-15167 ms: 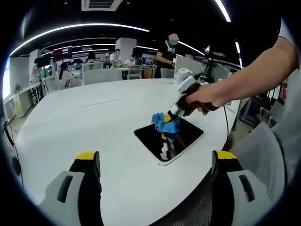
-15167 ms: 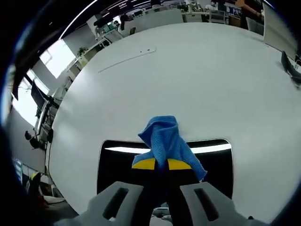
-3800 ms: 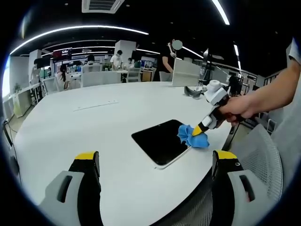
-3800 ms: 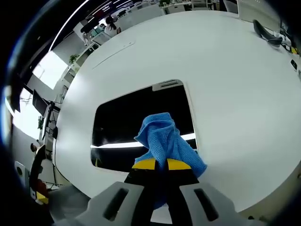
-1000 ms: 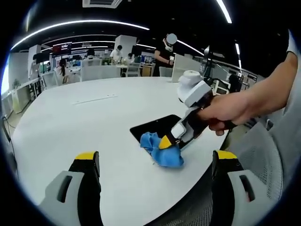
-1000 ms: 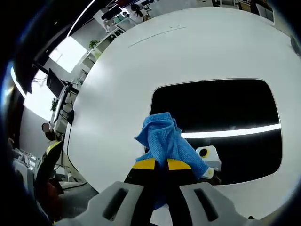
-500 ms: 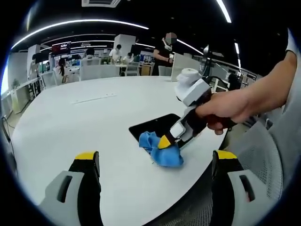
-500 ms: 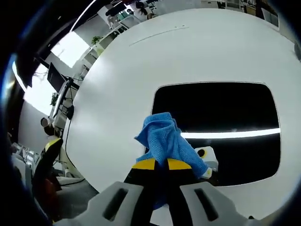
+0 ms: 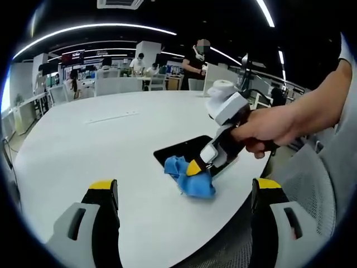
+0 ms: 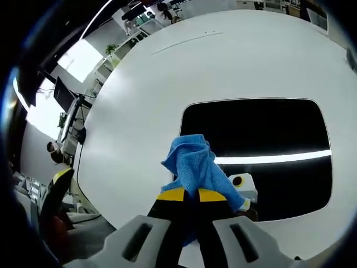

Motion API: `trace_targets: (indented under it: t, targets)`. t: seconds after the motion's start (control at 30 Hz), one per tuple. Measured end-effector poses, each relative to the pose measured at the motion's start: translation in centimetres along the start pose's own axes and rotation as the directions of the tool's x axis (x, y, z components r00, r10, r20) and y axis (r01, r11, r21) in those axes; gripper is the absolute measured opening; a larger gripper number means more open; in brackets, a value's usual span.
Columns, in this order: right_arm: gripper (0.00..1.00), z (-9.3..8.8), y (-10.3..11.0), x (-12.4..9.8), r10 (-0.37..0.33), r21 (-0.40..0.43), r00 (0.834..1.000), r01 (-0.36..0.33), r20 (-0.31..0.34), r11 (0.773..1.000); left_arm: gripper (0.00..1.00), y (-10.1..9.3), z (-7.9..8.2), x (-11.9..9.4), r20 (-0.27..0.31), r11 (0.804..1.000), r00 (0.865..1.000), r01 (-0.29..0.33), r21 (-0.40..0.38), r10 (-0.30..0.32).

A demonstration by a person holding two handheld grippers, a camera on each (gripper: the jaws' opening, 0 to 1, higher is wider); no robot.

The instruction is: Wipe the mirror surface with the cleaning cloth until all visible marks leave the cleaned area.

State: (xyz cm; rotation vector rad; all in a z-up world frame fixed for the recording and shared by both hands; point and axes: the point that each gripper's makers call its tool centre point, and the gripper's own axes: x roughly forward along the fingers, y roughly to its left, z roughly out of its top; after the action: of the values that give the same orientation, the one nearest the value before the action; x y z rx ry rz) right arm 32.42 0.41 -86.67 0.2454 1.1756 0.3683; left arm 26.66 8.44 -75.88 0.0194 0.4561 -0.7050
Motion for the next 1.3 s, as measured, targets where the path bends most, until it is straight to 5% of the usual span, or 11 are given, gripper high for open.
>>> trace_targets:
  t: [0.43,1.3]
  targets:
    - [0.00,0.8,0.1,0.0,-0.008,-0.025,1.000,0.008,0.011,1.000,0.99,0.2,-0.2,0.2,-0.004,1.000,1.000,-0.003,-0.017,0.003]
    - [0.00,5.4,-0.3,2.0,-0.056,-0.080,0.998,0.058,0.029,0.995,0.99,-0.2,0.6,-0.1,0.031,0.998,0.999,0.022,-0.052,-0.021]
